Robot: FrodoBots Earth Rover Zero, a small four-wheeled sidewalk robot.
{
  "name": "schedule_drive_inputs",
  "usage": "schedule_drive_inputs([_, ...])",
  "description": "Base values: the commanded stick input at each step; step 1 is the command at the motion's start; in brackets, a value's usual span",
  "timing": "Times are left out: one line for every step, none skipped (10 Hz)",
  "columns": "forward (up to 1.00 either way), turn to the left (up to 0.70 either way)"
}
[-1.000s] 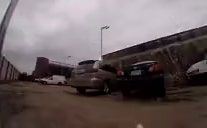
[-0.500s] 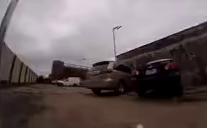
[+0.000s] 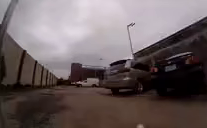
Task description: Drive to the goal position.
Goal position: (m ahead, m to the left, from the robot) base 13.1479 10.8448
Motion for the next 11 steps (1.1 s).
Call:
schedule_drive_inputs([0.0,1.0])
schedule_drive_inputs([0.0,1.0])
schedule_drive_inputs([0.0,1.0])
schedule_drive_inputs([0.0,0.67])
schedule_drive_inputs([0.0,0.0])
schedule_drive_inputs([0.0,0.0])
schedule_drive_inputs([0.0,0.0])
schedule_drive_inputs([0.0,0.0])
schedule_drive_inputs([0.0,0.0])
schedule_drive_inputs([0.27,0.0])
schedule_drive_inputs([0.93,0.0])
